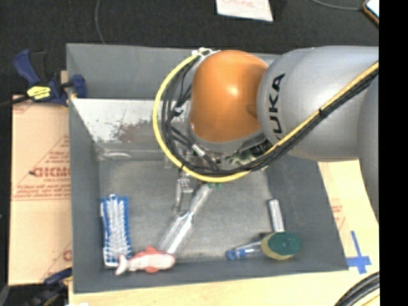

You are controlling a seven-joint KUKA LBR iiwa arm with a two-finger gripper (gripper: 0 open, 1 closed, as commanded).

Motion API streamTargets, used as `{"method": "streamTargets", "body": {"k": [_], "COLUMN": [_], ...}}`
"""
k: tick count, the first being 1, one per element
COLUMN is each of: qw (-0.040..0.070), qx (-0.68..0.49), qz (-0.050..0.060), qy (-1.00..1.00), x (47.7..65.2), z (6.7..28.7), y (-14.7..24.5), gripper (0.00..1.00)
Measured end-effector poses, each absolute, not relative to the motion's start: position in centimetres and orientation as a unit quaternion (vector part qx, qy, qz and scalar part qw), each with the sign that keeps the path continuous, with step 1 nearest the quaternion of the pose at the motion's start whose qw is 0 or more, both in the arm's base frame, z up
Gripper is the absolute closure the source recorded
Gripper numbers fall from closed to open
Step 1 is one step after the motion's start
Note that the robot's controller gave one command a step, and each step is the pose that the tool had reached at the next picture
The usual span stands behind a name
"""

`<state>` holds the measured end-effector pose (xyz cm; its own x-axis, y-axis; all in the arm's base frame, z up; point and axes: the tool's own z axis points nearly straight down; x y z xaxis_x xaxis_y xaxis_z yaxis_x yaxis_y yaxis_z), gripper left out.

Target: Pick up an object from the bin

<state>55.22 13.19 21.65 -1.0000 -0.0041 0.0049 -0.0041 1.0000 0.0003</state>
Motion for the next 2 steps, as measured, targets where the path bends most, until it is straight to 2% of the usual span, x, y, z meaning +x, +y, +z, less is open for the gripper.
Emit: {"method": "streamTargets", "body": {"k": [1, 2], "qw": [-0.002, 0.001], "qx": [0.000, 0.265], "qz": [-0.001, 0.000], "qy": [-1.000, -0.964], "x": [55.4, 50.9], "z": [22.1, 15.9], "y": [13.1, 8.7], "gripper": [0.00, 0.00]}}
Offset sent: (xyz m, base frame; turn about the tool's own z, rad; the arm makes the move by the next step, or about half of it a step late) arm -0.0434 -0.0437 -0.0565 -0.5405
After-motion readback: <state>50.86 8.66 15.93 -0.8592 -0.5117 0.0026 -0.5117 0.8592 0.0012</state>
